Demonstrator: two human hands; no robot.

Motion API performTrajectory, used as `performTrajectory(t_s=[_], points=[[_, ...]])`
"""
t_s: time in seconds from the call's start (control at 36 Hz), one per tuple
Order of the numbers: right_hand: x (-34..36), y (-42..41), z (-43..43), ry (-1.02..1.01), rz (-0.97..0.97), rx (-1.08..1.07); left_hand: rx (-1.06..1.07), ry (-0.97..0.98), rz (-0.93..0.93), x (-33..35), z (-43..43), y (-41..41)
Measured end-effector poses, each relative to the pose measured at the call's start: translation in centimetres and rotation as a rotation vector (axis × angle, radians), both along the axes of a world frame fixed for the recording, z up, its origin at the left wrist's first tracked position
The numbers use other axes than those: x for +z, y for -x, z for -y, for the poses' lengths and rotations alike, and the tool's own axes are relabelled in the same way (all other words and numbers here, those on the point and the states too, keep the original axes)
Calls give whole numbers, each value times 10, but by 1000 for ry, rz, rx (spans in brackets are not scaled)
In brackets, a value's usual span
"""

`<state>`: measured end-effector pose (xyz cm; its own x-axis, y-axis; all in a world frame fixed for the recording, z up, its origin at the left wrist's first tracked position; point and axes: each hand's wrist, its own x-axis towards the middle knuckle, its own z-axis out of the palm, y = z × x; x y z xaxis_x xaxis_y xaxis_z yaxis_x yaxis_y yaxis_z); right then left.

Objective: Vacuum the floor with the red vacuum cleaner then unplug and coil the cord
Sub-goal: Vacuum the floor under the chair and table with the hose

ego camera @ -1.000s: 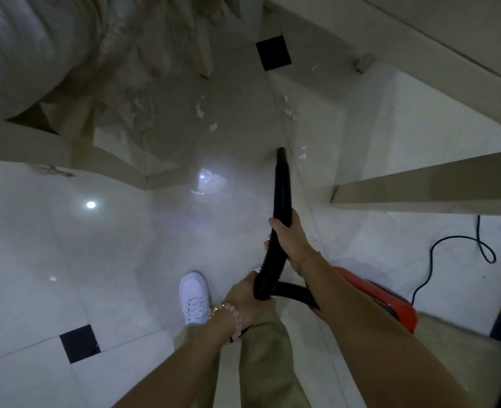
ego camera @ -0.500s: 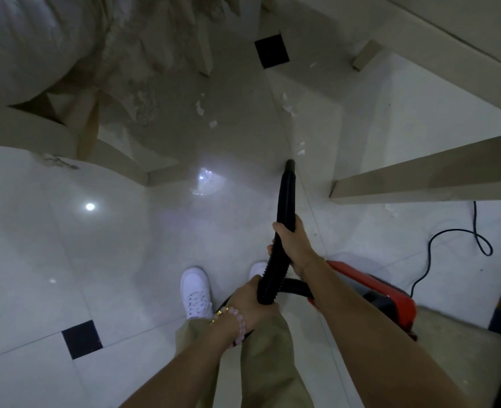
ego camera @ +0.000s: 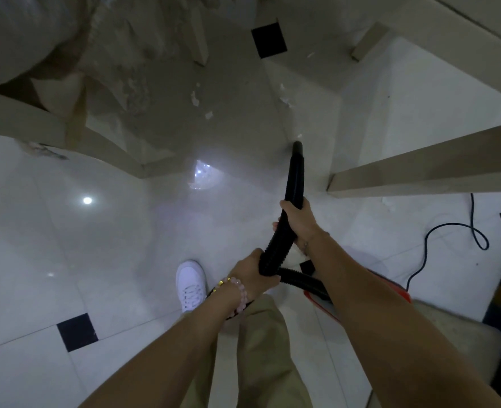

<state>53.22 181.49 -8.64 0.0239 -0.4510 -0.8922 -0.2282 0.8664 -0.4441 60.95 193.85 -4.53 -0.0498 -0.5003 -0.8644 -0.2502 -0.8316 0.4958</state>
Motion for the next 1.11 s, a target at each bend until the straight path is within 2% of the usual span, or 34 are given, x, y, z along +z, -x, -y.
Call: performTrajectory(t_s=[0.22, 0.67, 0.86, 1.0, 1.11], points=[[-4, 5, 5, -23, -5, -10, -31, -6, 0, -2, 7, 3], [-5, -6, 29, -109, 66, 112, -12, -1, -43, -5, 22, -1], [-9, -16, 40, -86, 71, 188, 52, -3, -70, -8, 27, -5], [-12, -31, 55, -48, 36, 210, 126, 57, -4, -13, 30, -12], [-10, -41, 68, -132, 101, 166, 110, 104, 52, -13, 36, -18]])
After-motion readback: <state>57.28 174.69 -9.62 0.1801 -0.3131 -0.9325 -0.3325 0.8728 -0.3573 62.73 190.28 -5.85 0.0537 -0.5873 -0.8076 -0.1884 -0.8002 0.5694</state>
